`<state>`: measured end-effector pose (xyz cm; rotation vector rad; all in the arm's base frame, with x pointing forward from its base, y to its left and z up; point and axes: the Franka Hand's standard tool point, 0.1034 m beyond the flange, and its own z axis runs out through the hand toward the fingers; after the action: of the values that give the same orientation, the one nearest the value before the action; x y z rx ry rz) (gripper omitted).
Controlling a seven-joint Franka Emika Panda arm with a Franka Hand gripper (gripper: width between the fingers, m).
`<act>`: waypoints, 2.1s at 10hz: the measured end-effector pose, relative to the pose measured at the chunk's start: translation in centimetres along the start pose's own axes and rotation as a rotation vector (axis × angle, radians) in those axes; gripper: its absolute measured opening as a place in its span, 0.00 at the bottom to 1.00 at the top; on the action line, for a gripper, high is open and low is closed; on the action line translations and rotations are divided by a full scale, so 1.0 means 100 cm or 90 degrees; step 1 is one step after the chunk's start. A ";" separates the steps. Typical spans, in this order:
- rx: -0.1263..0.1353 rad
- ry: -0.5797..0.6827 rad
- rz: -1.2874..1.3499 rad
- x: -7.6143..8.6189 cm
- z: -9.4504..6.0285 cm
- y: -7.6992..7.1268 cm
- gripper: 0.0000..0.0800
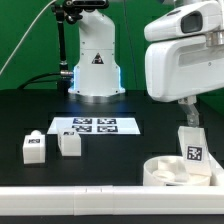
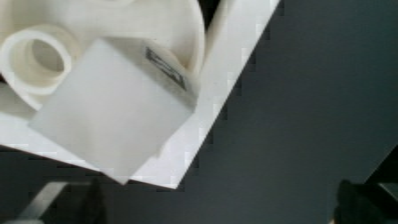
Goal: Assemble stool
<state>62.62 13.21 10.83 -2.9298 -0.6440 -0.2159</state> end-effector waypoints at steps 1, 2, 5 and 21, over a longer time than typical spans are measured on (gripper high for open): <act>-0.016 -0.001 -0.126 0.000 0.001 0.004 0.81; -0.029 -0.008 -0.203 0.000 0.002 0.005 0.81; -0.050 -0.017 -0.370 0.000 0.006 0.009 0.81; -0.044 -0.033 -0.417 -0.015 0.023 0.026 0.42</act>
Offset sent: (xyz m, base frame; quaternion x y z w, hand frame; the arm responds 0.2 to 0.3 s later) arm 0.0086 -0.0035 -0.0018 -0.0537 0.0041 -0.2758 0.9597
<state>62.68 10.64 8.03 -2.6826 -1.6121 -0.2256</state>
